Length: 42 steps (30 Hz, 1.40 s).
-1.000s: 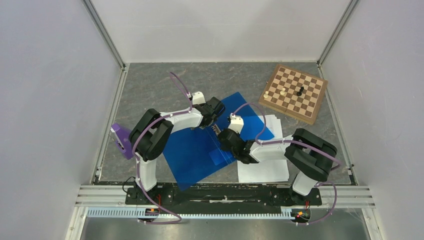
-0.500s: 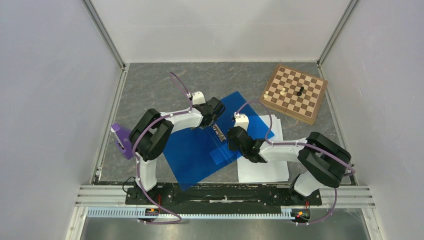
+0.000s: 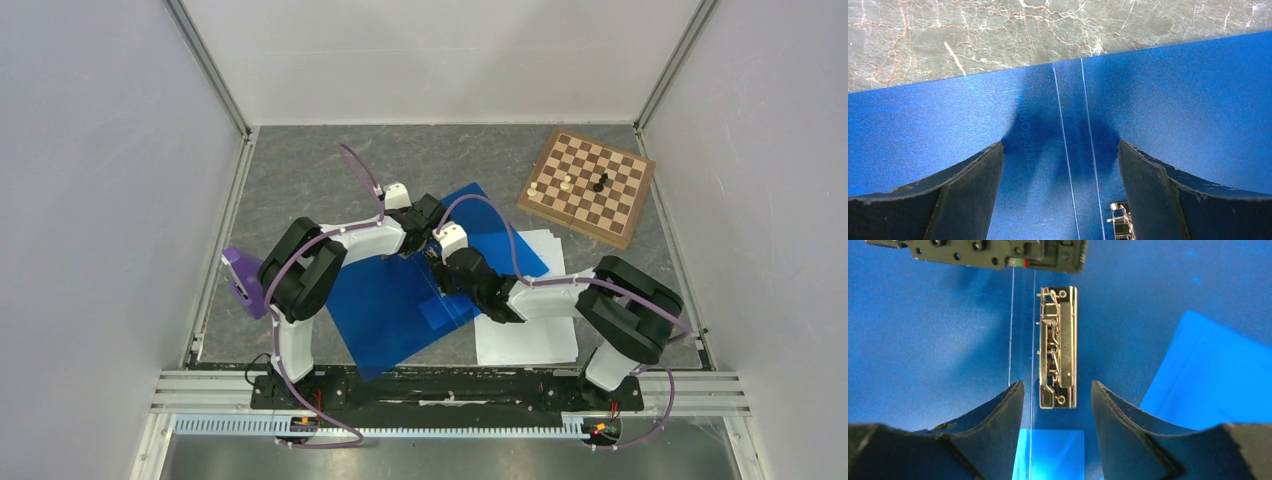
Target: Put the files into the folder
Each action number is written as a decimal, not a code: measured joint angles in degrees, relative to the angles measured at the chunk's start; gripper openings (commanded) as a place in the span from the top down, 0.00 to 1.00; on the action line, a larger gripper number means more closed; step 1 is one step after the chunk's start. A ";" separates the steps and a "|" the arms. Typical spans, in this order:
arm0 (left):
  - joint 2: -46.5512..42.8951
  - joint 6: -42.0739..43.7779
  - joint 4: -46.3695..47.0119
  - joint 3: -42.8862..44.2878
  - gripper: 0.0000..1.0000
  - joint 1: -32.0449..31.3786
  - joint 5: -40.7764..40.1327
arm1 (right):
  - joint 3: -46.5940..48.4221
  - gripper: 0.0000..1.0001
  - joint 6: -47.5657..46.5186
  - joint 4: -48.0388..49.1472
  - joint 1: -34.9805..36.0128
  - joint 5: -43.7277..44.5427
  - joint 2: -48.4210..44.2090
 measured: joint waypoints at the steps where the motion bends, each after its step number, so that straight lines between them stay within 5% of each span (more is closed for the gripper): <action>1: -0.07 0.20 0.04 -0.02 0.10 0.00 0.15 | 0.42 0.44 -1.36 0.76 0.00 -0.35 0.87; 4: -0.33 0.81 0.02 -0.07 0.09 0.22 1.09 | 2.12 0.48 -4.33 2.47 0.00 -0.59 3.82; 10: -1.57 1.25 0.00 -0.20 0.08 1.60 4.61 | 4.00 0.74 -5.97 7.30 -0.04 -1.22 7.19; 22: -2.05 1.18 -2.78 1.73 0.05 1.57 7.63 | -1.42 0.59 -3.50 9.66 4.79 -1.46 5.38; 42: -4.24 -0.20 -4.00 -0.42 0.04 0.63 8.48 | -10.16 0.64 -0.66 10.67 6.29 -5.75 -1.77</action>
